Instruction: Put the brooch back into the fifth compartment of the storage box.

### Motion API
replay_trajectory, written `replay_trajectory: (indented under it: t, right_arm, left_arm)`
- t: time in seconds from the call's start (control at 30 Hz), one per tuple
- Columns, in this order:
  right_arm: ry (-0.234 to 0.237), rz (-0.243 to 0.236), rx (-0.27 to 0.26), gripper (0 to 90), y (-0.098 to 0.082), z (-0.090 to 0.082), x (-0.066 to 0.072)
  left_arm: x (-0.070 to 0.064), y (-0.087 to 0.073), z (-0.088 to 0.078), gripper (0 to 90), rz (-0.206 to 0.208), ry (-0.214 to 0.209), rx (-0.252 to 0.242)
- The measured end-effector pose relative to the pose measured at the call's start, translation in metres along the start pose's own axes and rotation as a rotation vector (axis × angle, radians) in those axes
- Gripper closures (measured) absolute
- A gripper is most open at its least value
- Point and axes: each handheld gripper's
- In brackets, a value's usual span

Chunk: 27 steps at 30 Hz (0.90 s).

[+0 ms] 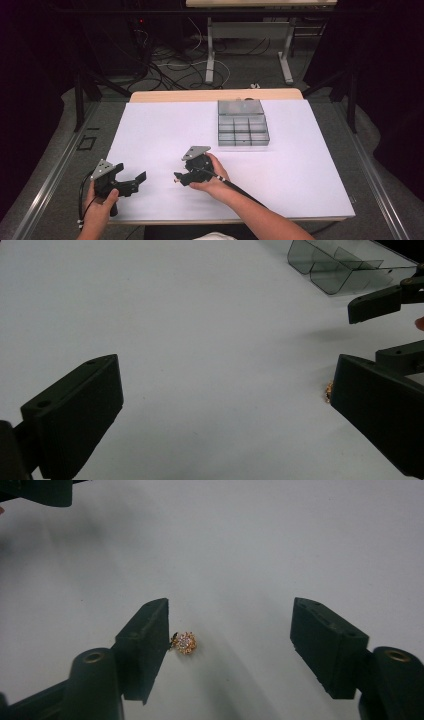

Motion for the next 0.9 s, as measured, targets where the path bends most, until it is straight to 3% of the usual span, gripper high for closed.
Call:
replay_trajectory:
  t: [0.27, 0.67, 0.9]
  right_arm:
    - [0.049, 0.005, 0.016, 42.6, -0.003, 0.01, -0.002]
    - [0.083, 0.022, 0.041, 51.4, -0.006, 0.019, 0.003]
    - [0.1, 0.007, 0.054, 54.8, -0.007, 0.023, 0.004]
  left_arm:
    - [0.001, 0.0, 0.0, 0.7, -0.005, -0.001, -0.002]
    - [0.001, 0.0, 0.0, 0.7, -0.01, -0.001, 0.001]
    - [0.002, 0.0, 0.0, 0.7, -0.011, 0.0, 0.003]
Point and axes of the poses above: each handheld gripper's, and its own axes: z roughly forward along the jaws, y roughly out of its top, x roughly to its left, and after that the axes turned 1 degree about z, right-handed
